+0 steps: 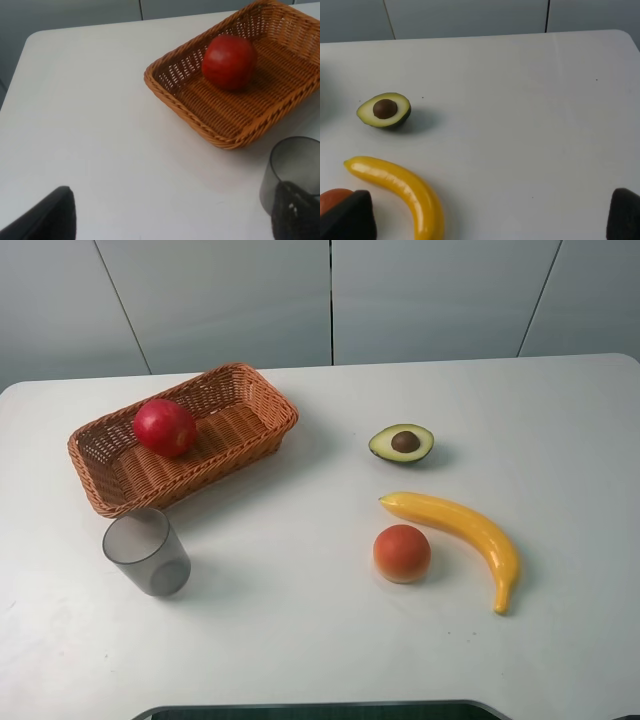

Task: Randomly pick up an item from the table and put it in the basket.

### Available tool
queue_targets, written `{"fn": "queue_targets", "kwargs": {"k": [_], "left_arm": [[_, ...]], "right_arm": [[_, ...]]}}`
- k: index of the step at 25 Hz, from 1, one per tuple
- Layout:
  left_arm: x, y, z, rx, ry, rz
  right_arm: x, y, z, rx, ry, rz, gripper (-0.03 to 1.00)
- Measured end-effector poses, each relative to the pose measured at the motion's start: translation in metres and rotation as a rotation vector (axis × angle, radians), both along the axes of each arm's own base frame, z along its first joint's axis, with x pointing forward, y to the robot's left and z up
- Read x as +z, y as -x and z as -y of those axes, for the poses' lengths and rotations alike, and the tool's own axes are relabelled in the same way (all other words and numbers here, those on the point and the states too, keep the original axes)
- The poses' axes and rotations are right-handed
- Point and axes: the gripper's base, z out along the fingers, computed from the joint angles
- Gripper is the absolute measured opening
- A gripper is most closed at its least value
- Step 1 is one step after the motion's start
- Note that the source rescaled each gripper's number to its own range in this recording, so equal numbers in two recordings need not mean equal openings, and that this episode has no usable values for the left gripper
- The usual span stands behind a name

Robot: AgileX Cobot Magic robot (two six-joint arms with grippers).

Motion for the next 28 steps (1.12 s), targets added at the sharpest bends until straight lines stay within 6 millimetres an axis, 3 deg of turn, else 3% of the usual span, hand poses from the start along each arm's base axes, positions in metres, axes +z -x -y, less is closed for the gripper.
{"fn": "queue_targets", "kwargs": {"k": [28], "left_arm": [[0.0,0.0,0.0,0.0,0.0,0.0]], "right_arm": [[0.0,0.0,0.0,-0.001,-0.001,0.0,1.0]]}}
